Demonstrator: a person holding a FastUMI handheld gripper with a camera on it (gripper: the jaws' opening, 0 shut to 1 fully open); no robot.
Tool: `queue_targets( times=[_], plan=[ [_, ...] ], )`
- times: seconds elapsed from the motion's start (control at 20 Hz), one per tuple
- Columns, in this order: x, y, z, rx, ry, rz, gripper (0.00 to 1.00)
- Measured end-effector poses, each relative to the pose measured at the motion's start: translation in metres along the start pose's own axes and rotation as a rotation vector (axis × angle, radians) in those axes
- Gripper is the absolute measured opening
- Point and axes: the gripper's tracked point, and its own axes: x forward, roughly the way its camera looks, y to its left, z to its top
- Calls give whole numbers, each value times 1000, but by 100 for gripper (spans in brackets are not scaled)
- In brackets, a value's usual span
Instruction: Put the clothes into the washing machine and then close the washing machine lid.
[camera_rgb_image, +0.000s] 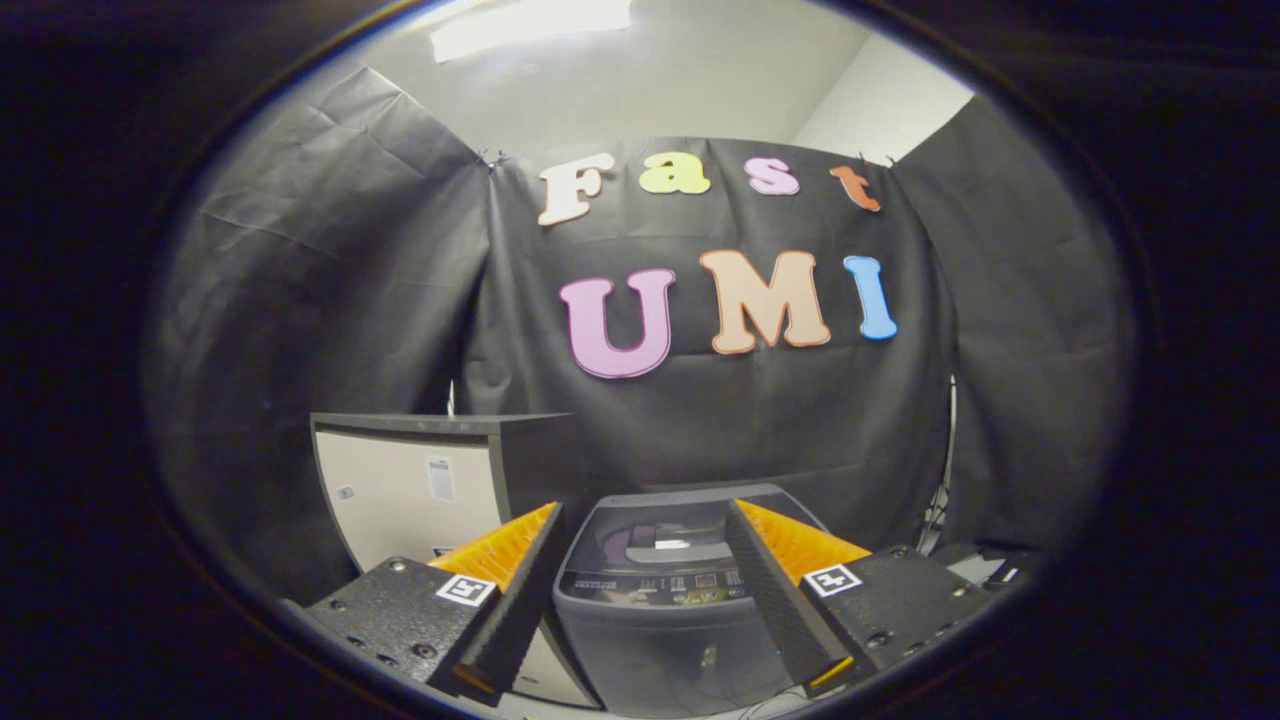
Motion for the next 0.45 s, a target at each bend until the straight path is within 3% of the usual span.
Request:
queue_targets(
  times=[0.2,0.35,0.45],
  plan=[
    [12,-30,-1,87,-5,-17,97],
    [22,-61,-8,43,8,-75,97],
    [29,-66,-18,24,33,-49,97]
  ],
)
